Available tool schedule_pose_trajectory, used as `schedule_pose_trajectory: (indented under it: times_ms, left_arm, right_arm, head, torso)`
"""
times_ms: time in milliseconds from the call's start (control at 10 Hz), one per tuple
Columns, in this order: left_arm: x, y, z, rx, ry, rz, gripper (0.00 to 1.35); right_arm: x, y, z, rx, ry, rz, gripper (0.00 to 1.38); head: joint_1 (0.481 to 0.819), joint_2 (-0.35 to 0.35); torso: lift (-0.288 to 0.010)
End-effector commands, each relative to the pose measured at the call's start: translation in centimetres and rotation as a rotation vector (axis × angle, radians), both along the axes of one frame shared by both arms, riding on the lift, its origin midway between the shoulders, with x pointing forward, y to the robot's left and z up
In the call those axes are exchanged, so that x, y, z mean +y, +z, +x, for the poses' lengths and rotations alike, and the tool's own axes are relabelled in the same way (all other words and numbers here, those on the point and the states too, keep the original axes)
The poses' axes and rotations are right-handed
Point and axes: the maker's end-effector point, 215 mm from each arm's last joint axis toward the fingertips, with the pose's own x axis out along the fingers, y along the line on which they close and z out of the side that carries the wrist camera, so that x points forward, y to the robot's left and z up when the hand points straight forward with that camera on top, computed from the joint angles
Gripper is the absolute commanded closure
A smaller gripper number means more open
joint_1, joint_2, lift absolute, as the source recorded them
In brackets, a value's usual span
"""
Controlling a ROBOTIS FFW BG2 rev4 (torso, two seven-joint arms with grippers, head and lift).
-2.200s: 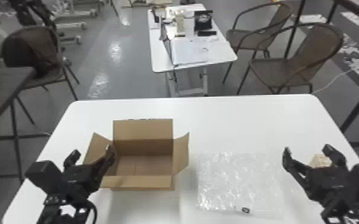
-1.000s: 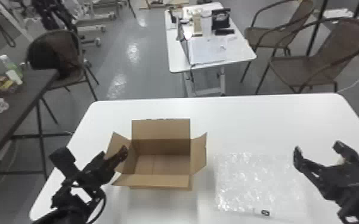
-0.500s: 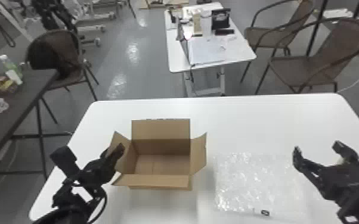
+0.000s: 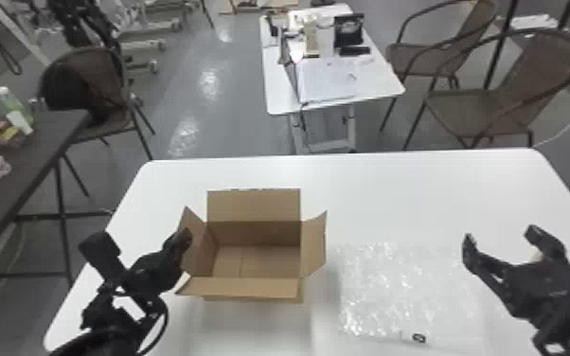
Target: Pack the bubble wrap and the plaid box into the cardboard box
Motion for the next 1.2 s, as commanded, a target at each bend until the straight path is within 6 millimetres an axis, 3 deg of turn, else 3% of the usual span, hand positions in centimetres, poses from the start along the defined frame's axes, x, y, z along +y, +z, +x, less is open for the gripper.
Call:
schedule_pose_trajectory:
  times_ms: [0,800,1100]
  left_arm:
    - [0.0,0.0,0.0,-0.001,0.001,0.011,1.19]
    - [0.0,-0.3,-0.2,0.012,-0.003,0.024,1.19]
    - [0.2,-0.3,-0.3,0.012,0.0,0.035,1.19]
  right_arm:
    - [0.0,0.0,0.0,0.0,0.001,0.002,0.25]
    - [0.0,-0.6,0.1,0.02,0.002,0.008,0.25]
    - [0.4,-2.4,0.6,0.116,0.012,-0.006,0.25]
  head:
    - [0.695,0.182]
    - [0.695,0.182]
    - [0.695,0.185]
  torso:
    - [-0.018]
    - [-0.018]
    - [-0.018]
